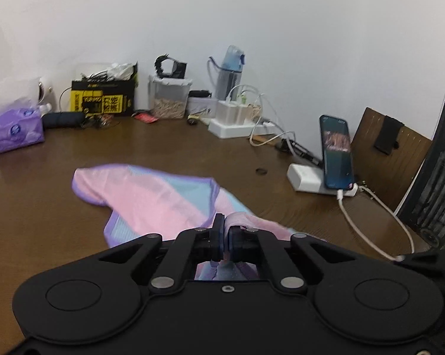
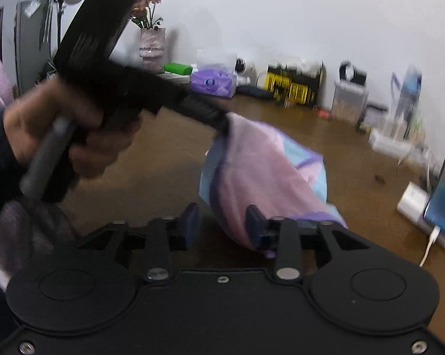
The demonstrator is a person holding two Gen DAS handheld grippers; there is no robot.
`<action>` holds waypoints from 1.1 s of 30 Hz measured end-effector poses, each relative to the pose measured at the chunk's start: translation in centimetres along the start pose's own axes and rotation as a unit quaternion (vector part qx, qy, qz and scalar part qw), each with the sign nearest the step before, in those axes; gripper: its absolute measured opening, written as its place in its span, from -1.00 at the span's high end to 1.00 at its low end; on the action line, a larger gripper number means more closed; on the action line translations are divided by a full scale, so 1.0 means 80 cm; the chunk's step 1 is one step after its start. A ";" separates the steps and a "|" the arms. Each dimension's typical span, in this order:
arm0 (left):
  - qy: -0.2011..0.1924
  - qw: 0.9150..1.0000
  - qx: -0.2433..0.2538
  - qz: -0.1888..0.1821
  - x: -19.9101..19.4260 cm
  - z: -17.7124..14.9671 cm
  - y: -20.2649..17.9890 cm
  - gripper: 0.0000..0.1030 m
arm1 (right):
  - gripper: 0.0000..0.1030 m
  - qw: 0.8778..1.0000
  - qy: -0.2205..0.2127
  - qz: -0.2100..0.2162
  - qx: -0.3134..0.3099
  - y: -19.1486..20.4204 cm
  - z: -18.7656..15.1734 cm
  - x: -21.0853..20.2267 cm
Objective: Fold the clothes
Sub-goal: 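Lift the garment high with both grippers to spread it open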
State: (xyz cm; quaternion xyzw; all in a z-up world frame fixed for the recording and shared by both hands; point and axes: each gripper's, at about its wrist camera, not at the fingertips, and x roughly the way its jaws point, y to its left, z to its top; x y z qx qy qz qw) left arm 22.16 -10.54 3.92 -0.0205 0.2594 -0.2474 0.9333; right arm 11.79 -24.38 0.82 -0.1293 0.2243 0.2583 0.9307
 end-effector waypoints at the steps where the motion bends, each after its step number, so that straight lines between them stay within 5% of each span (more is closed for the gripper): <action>1: -0.003 1.000 0.009 0.005 -0.003 0.004 -0.005 0.95 | -0.33 1.000 -0.006 -0.020 0.001 0.005 0.002 0.008; 3: -0.011 1.000 0.020 0.010 -0.008 0.008 -0.010 0.94 | -0.19 0.999 -0.007 -0.043 0.010 0.007 0.009 0.025; 4: -0.018 0.999 0.027 0.018 -0.013 0.012 -0.011 0.94 | 0.45 0.998 0.000 -0.051 0.024 0.003 0.014 0.037; 5: -0.023 0.999 0.031 0.024 -0.017 0.014 -0.012 0.94 | 0.84 0.998 0.005 -0.056 0.035 -0.002 0.018 0.046; 10: -0.079 0.991 0.080 0.071 -0.063 0.065 -0.003 0.95 | 0.89 0.996 -0.044 -0.038 0.061 -0.043 0.076 0.000; 14: -0.137 0.981 0.114 0.081 -0.112 0.125 -0.009 0.95 | 0.92 0.993 -0.108 -0.045 0.012 -0.059 0.156 -0.067; 17: -0.168 0.974 0.126 0.086 -0.149 0.181 -0.013 0.95 | 0.92 0.983 -0.147 -0.099 -0.046 -0.062 0.220 -0.112; 20: -0.180 0.968 0.146 0.095 -0.173 0.221 -0.023 0.95 | 0.84 0.980 -0.170 -0.090 -0.046 -0.056 0.254 -0.145; 21: -0.181 0.966 0.156 0.100 -0.179 0.232 -0.028 0.95 | 0.68 0.980 -0.176 -0.086 -0.046 -0.054 0.261 -0.153; 23: -0.178 0.963 0.170 0.112 -0.184 0.247 -0.035 0.95 | -0.51 0.979 -0.186 -0.071 -0.036 -0.037 0.253 -0.154; 24: -0.175 0.961 0.178 0.117 -0.184 0.250 -0.039 0.95 | -0.61 0.978 -0.190 -0.071 -0.039 -0.026 0.245 -0.150; 28: -0.159 0.959 0.201 0.124 -0.181 0.252 -0.053 0.95 | -0.57 0.979 -0.192 -0.061 -0.042 0.033 0.198 -0.108; 33: -0.147 0.959 0.205 0.126 -0.180 0.234 -0.056 0.94 | -0.21 0.985 -0.165 -0.048 0.014 0.031 0.188 -0.058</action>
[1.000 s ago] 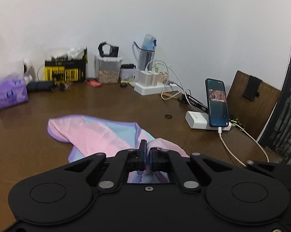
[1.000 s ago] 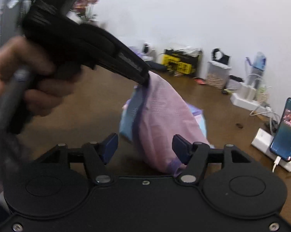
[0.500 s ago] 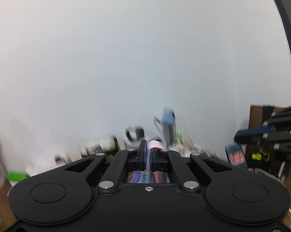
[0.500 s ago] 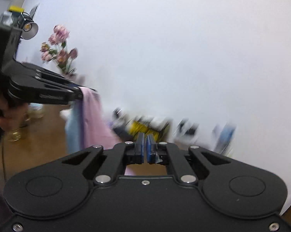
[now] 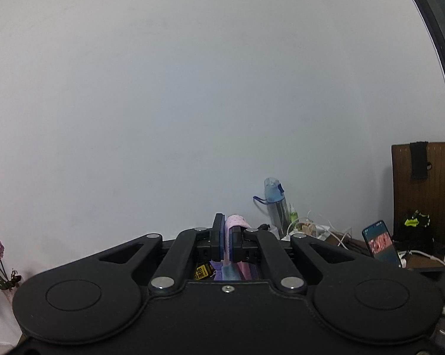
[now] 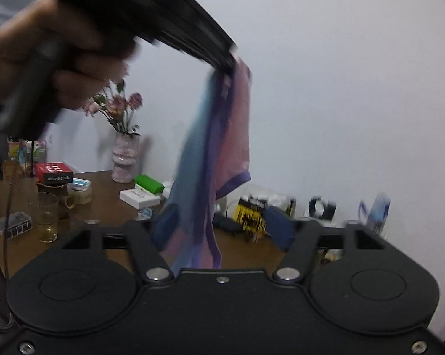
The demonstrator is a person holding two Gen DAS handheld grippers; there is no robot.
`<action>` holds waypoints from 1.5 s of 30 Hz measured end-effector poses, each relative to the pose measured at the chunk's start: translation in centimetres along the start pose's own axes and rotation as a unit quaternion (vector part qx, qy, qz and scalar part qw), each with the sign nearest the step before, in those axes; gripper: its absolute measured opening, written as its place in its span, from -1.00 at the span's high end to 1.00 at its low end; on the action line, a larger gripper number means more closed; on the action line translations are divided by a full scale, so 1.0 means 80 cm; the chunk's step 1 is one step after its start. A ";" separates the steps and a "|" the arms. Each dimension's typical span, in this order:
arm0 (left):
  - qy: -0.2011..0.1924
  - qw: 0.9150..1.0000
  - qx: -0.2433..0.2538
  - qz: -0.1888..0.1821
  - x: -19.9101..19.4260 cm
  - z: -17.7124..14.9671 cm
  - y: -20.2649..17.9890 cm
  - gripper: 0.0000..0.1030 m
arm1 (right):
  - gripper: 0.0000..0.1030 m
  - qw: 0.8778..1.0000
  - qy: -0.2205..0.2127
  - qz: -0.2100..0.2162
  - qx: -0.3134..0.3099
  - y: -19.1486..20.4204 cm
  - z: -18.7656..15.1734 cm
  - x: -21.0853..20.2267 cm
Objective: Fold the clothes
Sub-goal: 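Lift the garment high with both grippers to spread it open, then lower the garment onto the table and open both grippers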
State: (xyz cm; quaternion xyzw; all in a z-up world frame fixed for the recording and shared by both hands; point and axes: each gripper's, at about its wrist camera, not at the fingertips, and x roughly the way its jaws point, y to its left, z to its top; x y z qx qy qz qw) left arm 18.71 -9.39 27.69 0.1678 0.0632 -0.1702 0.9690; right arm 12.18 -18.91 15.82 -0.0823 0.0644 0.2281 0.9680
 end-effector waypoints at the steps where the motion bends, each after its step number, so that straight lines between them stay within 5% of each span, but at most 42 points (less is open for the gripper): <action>1: 0.002 1.000 -0.002 0.000 0.001 -0.002 0.000 0.94 | -0.21 1.000 0.004 0.005 0.014 -0.005 0.000 0.005; 6: 0.011 1.000 -0.013 -0.009 0.013 -0.007 -0.004 0.94 | -0.15 1.000 0.003 0.015 0.023 -0.003 0.014 0.023; 9: 0.010 1.000 -0.012 -0.007 0.024 -0.008 -0.006 0.94 | 0.77 1.000 0.017 -0.001 0.013 0.000 0.014 0.050; 10: 0.011 1.000 -0.012 -0.004 0.026 -0.011 -0.003 0.94 | 0.93 1.000 0.025 0.000 0.016 -0.005 0.014 0.060; 15: -0.023 0.998 -0.022 0.045 0.050 -0.001 0.028 0.94 | 0.93 1.000 0.008 -0.025 0.011 -0.035 0.049 0.093; 21: -0.081 0.990 -0.044 0.102 0.088 0.064 0.076 0.95 | 0.93 0.992 -0.100 -0.076 -0.008 -0.076 0.124 0.145; 24: -0.103 0.989 -0.044 0.101 0.091 0.087 0.077 0.95 | 0.93 0.985 -0.157 -0.067 -0.012 -0.099 0.154 0.169; 28: -0.115 0.990 -0.029 0.077 0.114 0.084 0.040 0.92 | 0.93 0.982 -0.175 -0.074 -0.014 -0.131 0.154 0.178; 29: -0.095 0.993 -0.033 0.058 0.137 0.064 0.024 0.89 | 0.92 0.984 -0.164 -0.075 -0.013 -0.141 0.144 0.181; 30: -0.088 0.994 -0.035 0.053 0.142 0.058 0.021 0.59 | 0.92 0.987 -0.141 -0.077 -0.014 -0.149 0.132 0.187; 31: -0.039 0.998 -0.043 0.020 0.170 0.027 0.004 -0.14 | 0.89 0.993 -0.088 -0.081 -0.018 -0.161 0.107 0.199; 33: 0.034 0.997 -0.052 -0.045 0.203 -0.027 -0.019 -0.80 | 0.46 0.993 0.065 -0.090 -0.035 -0.181 0.044 0.228; 35: 0.107 0.983 -0.075 -0.129 0.221 -0.126 -0.045 -0.79 | -0.12 0.977 0.189 -0.090 -0.048 -0.194 -0.022 0.241; 36: 0.114 0.981 -0.077 -0.134 0.221 -0.135 -0.047 -0.79 | -0.15 0.969 0.226 -0.085 -0.053 -0.199 -0.058 0.236; 38: 0.174 0.968 -0.114 -0.139 0.221 -0.221 -0.050 -0.79 | -0.25 0.961 0.261 -0.074 -0.047 -0.207 -0.108 0.215; 41: 0.201 0.964 -0.132 -0.110 0.190 -0.280 -0.013 -0.84 | -0.26 0.958 0.282 -0.052 0.001 -0.220 -0.146 0.183; 45: 0.234 0.956 -0.150 -0.099 0.205 -0.286 0.016 -0.88 | -0.26 0.967 0.254 -0.001 -0.002 -0.198 -0.133 0.163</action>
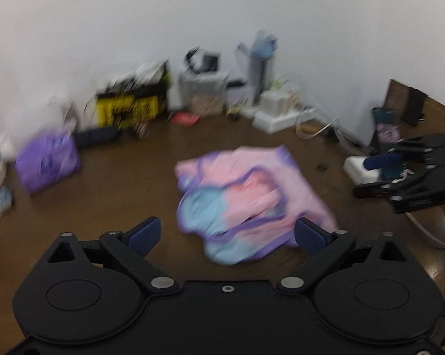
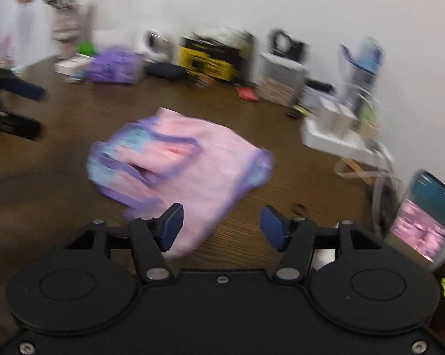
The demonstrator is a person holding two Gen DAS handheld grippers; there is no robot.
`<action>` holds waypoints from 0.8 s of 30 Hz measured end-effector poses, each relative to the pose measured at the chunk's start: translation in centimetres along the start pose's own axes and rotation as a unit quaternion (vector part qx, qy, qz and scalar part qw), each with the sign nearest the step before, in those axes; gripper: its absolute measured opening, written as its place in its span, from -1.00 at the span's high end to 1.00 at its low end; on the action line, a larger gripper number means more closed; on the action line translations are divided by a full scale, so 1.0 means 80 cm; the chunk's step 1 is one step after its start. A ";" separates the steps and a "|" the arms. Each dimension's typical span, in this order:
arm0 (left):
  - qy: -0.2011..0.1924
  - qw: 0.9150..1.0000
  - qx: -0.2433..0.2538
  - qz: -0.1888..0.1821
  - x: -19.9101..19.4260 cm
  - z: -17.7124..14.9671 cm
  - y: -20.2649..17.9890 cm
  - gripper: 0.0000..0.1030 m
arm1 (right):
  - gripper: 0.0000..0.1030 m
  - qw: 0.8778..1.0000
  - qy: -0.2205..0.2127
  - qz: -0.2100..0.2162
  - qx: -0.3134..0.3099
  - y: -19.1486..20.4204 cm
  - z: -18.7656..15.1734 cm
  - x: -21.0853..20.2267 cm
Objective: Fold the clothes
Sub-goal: 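Lower the garment onto the table and open both grippers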
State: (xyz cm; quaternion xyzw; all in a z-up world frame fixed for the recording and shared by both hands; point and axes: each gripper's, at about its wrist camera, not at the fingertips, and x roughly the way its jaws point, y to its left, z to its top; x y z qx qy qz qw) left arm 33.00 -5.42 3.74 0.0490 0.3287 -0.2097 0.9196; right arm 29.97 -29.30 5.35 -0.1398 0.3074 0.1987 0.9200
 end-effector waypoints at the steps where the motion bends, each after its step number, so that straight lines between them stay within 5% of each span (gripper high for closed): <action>1: 0.004 1.000 -0.003 0.013 0.001 -0.005 0.009 -0.88 | -0.25 1.000 -0.006 0.016 -0.013 0.010 0.002 -0.006; 4: 0.005 1.000 0.009 0.022 -0.017 -0.016 0.018 -0.88 | -0.24 0.996 -0.005 0.052 -0.071 0.061 0.008 0.021; 6: 0.000 1.000 0.024 0.016 -0.024 -0.024 0.011 -0.89 | -0.24 0.994 0.010 0.029 -0.104 0.086 0.010 0.048; 12: -0.006 0.996 0.084 0.006 -0.016 -0.048 -0.016 -0.92 | -0.24 0.997 0.037 0.006 -0.071 0.070 0.006 0.084; 17: -0.013 0.992 0.118 0.050 0.011 -0.058 -0.034 -0.92 | -0.24 0.999 0.035 0.013 -0.024 0.058 0.007 0.089; 24: -0.009 0.989 0.136 0.064 0.028 -0.069 -0.048 -0.92 | -0.14 0.997 0.062 -0.019 -0.047 0.063 0.001 0.097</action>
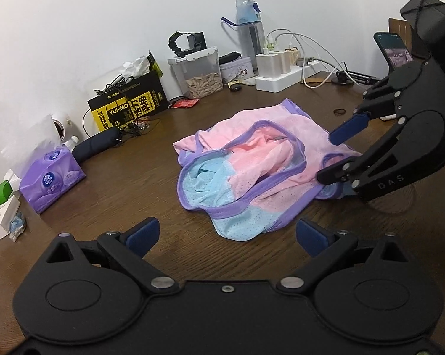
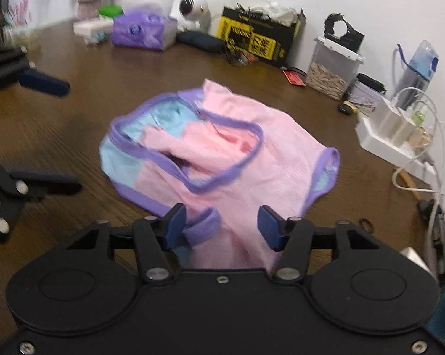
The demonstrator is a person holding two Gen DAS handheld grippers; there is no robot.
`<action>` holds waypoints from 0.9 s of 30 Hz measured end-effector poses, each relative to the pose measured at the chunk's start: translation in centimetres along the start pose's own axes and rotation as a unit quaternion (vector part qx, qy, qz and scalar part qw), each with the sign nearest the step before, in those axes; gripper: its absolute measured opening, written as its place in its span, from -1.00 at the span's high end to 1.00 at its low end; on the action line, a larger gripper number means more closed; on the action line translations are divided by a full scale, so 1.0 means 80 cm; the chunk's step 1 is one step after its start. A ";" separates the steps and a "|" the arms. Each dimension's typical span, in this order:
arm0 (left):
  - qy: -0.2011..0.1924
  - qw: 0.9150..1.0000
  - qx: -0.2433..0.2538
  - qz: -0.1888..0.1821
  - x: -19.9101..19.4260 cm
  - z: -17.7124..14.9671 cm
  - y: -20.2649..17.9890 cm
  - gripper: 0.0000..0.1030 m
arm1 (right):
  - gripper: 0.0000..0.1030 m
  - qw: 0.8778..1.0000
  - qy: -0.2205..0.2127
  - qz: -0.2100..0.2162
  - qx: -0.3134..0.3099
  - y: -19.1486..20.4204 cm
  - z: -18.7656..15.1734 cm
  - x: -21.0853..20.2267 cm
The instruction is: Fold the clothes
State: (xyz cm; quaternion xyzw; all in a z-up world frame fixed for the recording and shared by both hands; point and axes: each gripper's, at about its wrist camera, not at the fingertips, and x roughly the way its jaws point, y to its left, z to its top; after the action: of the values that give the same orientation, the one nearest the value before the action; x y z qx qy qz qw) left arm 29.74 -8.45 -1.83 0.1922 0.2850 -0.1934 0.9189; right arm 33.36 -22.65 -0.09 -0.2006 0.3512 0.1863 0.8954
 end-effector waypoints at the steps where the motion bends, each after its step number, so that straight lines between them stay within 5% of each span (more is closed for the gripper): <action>1: 0.000 1.000 0.004 -0.001 0.001 -0.001 -0.002 -0.92 | -0.14 1.000 0.005 -0.002 -0.003 0.001 -0.006 -0.002; 8: -0.001 0.999 0.027 -0.017 0.008 -0.003 -0.015 -0.92 | -0.09 1.000 -0.006 -0.008 -0.001 0.005 -0.035 -0.019; 9: -0.002 0.999 0.033 -0.020 0.010 -0.003 -0.020 -0.92 | 0.04 1.000 -0.009 -0.008 0.002 0.003 -0.037 -0.019; 12: -0.010 0.999 0.049 -0.012 0.013 -0.004 -0.033 -0.92 | 0.94 1.000 -0.012 -0.009 0.018 -0.004 -0.037 -0.014; 22: -0.077 0.992 0.095 0.033 0.024 -0.002 -0.083 -0.92 | 0.92 0.980 -0.159 -0.004 0.122 -0.013 -0.033 -0.104; 27: -0.095 0.986 0.099 0.093 0.028 0.000 -0.073 -0.92 | 0.92 0.973 -0.180 0.001 0.145 -0.014 -0.040 -0.125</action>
State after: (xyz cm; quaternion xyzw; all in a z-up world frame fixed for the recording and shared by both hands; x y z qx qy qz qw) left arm 28.67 -13.98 -4.61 0.2886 0.1566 -0.1516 0.9323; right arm 25.31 -27.12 5.01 -0.0316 0.2079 0.1675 0.9632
